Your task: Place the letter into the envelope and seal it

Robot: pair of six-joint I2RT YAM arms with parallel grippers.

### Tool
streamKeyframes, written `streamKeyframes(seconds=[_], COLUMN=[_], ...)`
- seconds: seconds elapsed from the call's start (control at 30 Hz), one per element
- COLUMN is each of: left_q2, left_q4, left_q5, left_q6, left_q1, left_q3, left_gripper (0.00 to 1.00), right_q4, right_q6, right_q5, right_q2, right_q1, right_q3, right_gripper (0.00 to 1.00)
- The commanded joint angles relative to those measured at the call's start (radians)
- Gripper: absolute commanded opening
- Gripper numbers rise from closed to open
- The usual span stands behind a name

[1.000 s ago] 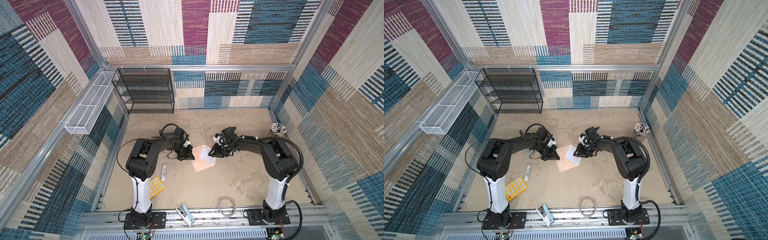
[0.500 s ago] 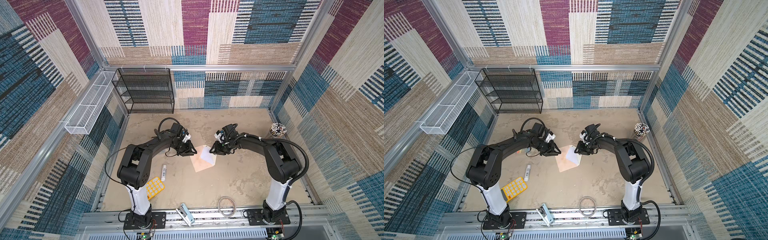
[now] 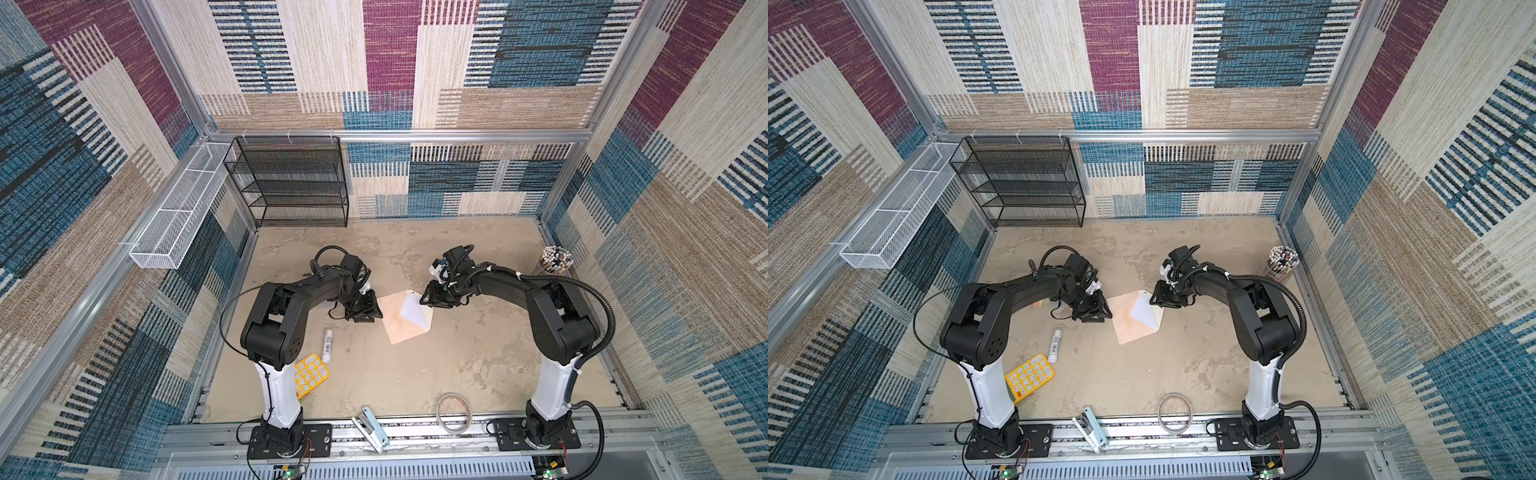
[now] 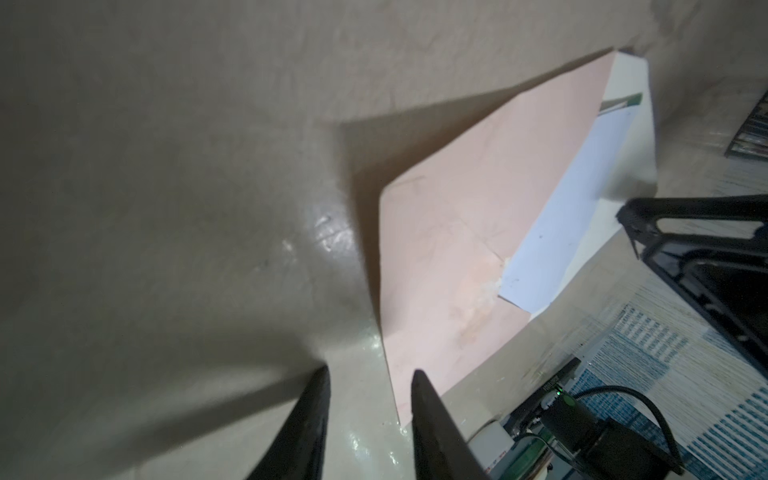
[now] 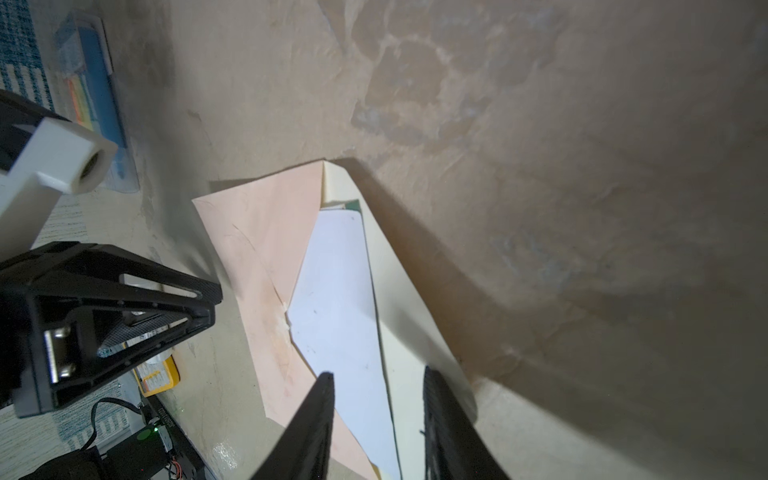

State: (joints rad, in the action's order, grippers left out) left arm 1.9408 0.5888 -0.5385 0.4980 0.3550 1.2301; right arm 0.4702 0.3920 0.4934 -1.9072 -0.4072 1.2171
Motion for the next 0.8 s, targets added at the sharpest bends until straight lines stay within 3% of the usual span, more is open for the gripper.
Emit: streamKeyframes(seconds=[0.0,0.77], left_q2=[0.035,0.101], left_q4=[-0.030,-0.058], left_q5=[0.021,-0.032], left_q6=[0.017,0.011], left_q1=[-0.001,0.001], left_q3=[0.016,0.049], left_gripper=[0.36,0.26], right_q4=[0.002,0.018], right_q6=[-0.007,0.008], right_q5=[-0.014,-0.020], right_q2=[-0.005,-0.064], right_q1=[-0.005,-0.061], right_q3=[0.008,0.050], right_gripper=[0.39,0.39])
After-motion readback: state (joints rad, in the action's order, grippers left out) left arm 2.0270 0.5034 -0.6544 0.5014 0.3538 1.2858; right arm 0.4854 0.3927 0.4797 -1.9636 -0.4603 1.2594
